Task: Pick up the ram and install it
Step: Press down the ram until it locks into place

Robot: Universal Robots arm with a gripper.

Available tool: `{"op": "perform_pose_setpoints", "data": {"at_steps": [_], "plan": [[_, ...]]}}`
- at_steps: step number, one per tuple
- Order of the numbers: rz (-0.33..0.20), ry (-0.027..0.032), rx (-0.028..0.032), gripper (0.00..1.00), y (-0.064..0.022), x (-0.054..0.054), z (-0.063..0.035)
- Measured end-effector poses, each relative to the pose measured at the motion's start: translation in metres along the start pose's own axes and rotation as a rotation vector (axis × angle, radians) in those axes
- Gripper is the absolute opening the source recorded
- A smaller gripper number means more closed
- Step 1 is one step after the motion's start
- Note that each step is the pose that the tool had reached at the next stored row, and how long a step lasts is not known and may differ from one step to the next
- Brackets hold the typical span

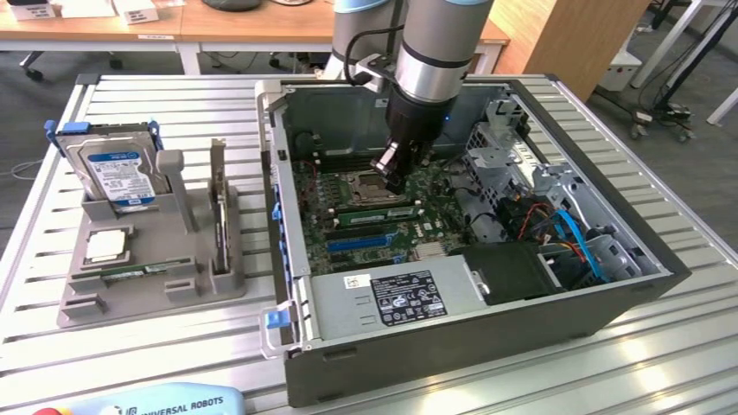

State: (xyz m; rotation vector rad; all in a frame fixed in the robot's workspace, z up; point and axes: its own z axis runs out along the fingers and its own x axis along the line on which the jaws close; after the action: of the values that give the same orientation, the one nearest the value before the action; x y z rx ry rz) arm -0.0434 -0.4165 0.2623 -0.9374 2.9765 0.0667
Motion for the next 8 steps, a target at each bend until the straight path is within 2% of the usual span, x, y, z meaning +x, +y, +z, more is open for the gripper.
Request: {"op": "perform_pose_setpoints", "data": {"at_steps": [8], "plan": [[0.145, -0.0051, 0.0047, 0.1, 0.0, 0.0, 0.0002]]}}
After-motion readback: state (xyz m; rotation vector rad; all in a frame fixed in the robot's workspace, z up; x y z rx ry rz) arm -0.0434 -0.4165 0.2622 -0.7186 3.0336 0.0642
